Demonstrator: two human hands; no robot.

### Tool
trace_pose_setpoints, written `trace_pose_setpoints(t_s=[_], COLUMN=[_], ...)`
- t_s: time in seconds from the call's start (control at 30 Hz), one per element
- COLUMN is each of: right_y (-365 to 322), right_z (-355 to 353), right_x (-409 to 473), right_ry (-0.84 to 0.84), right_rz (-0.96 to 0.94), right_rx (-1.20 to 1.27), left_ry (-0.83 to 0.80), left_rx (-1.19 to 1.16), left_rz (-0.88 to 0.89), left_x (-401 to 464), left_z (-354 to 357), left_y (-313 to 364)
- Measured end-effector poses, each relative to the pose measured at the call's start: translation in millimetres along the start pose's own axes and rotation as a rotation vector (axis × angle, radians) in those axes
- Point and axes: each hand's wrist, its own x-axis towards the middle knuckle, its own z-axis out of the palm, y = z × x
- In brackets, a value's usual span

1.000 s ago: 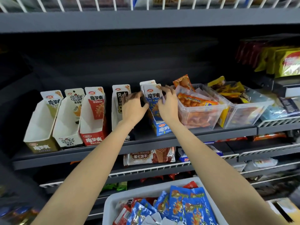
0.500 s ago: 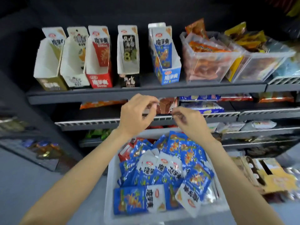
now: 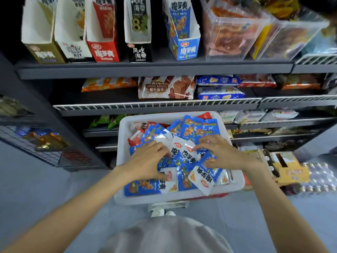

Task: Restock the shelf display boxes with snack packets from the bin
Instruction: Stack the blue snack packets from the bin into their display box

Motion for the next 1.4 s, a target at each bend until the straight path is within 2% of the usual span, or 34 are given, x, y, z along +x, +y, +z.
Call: trace_pose_setpoints(t_s=[0.1,0.13,0.23,0.33,0.47,0.5,0.6,0.7,0.8,0.9,0.97,1.07,1.2,1.3,1.4], right_y=[6.0,6.5,6.2,5.0,3.3,1.9,-3.0,-3.7,-6.5,-15.2,-21.8,-29.3,-37.9,-39.0,-41.3], right_z=[4.8,7.6,12.6,10.4,15.3,17.0,14.5,4.6,-11.4,-35.2,-54.5,-91.1,-149.2,-189.6,-222.2], right_x=[-4.4,-3.8,0.5,7.6,27.9,32.2,37.0,40.0,37.9,29.6,27.0,29.0,37.6,53.1,71.9], right_ry=[-0.197,-0.211,-0.056,0.107,0.297,0.344,0.444,0.505,0.528,0.578,0.652,0.803,1.017,1.137,1.186], right_rz=[0.012,0.016,0.018,0.077,0.258,0.298,0.347,0.333,0.271,0.146,0.095,0.003,-0.080,-0.109,-0.163], right_rx=[-0.016,-0.050,-0.107,-0.129,-0.418,-0.414,-0.007,0.374,0.640,0.851,0.910,0.846,0.697,0.772,0.873], left_ry=[-0.089,-0.100,-0.105,-0.056,0.196,0.244,0.260,0.219,0.210,0.367,0.532,0.745,0.861,0.973,1.097], left_rx=[0.092,0.104,0.083,-0.049,-0.176,-0.168,-0.226,-0.622,-0.995,-1.157,-1.174,-1.114,-1.011,-1.009,-0.978], left_rz=[0.018,0.011,-0.044,-0.126,-0.341,-0.392,-0.499,-0.560,-0.583,-0.520,-0.468,-0.399,-0.294,-0.255,-0.148], left_x=[-5.2,-4.3,0.2,-0.1,-1.4,-1.5,-1.4,-0.4,-2.5,-5.6,-3.6,11.7,52.7,94.7,137.2], left_z=[8.7,10.7,11.1,7.8,0.3,-3.1,-7.9,-7.9,-12.0,-31.7,-55.3,-98.6,-159.7,-200.4,-234.1], left_y=[6.9,7.5,6.6,-1.9,-19.3,-21.9,-28.6,-37.4,-37.1,-26.4,-18.1,-8.3,-4.7,-9.1,-13.0])
